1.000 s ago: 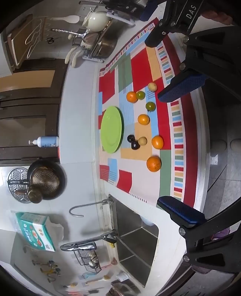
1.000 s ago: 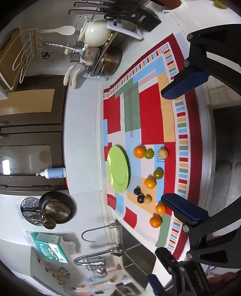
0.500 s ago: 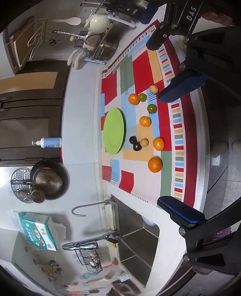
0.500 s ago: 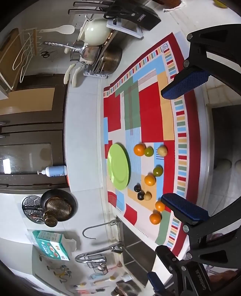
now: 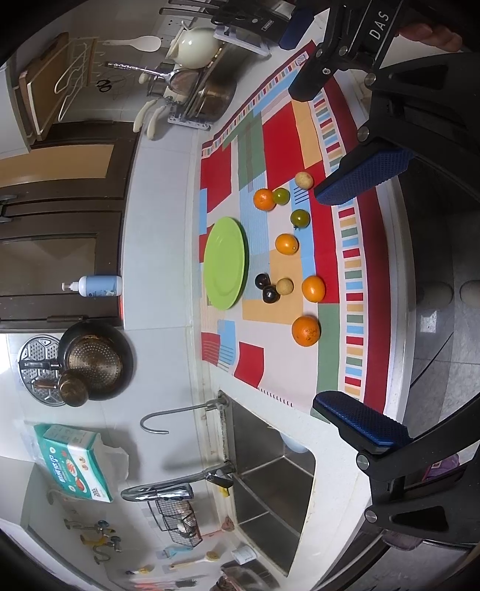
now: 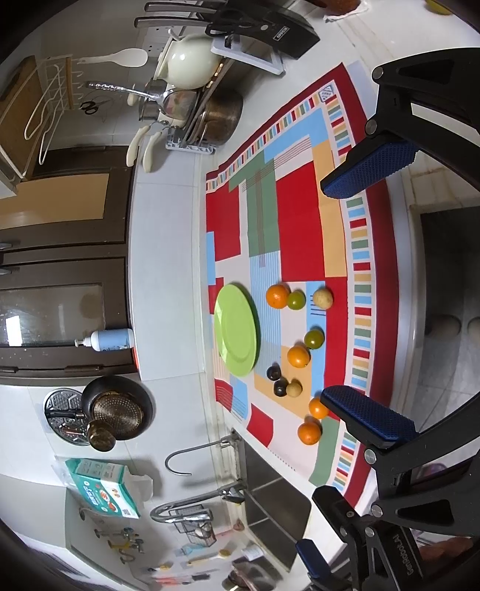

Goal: Organize fruits

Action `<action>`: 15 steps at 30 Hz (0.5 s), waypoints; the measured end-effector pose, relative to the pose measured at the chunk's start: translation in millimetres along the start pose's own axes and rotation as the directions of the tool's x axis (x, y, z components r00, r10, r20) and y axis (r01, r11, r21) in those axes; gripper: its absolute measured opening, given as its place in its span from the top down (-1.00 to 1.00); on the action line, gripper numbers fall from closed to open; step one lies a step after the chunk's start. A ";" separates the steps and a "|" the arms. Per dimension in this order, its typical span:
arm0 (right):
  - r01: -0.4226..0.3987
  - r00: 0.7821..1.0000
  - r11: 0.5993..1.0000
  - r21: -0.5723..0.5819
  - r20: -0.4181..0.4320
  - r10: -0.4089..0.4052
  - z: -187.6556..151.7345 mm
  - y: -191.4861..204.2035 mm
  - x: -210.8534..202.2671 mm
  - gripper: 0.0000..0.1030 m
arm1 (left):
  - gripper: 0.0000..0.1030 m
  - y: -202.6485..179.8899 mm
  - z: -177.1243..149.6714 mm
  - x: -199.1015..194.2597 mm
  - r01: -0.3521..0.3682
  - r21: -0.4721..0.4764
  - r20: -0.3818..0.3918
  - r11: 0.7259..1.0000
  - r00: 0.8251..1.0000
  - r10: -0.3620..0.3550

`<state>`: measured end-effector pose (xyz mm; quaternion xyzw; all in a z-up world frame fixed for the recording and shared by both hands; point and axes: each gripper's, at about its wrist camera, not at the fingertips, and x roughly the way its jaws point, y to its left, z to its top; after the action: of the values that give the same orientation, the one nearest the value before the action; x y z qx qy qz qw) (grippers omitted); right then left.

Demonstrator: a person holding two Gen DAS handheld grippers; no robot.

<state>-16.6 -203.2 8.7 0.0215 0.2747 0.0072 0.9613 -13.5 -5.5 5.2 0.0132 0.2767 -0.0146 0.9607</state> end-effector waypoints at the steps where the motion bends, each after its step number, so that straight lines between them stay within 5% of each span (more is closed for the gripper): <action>1: -0.001 1.000 1.000 0.001 0.000 0.001 -0.2 0.2 -0.3 -0.99 | -0.99 -0.1 0.1 -0.1 -0.001 0.000 0.000 1.000 1.000 0.001; 15: -0.004 1.000 1.000 0.002 -0.001 0.004 -0.6 1.6 -0.6 -0.99 | -0.99 1.2 0.3 0.2 0.001 0.000 -0.002 1.000 1.000 -0.001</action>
<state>-17.4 -201.6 8.6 0.0229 0.2752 0.0086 0.9611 -13.1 -4.3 5.3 0.0129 0.2775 -0.0151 0.9605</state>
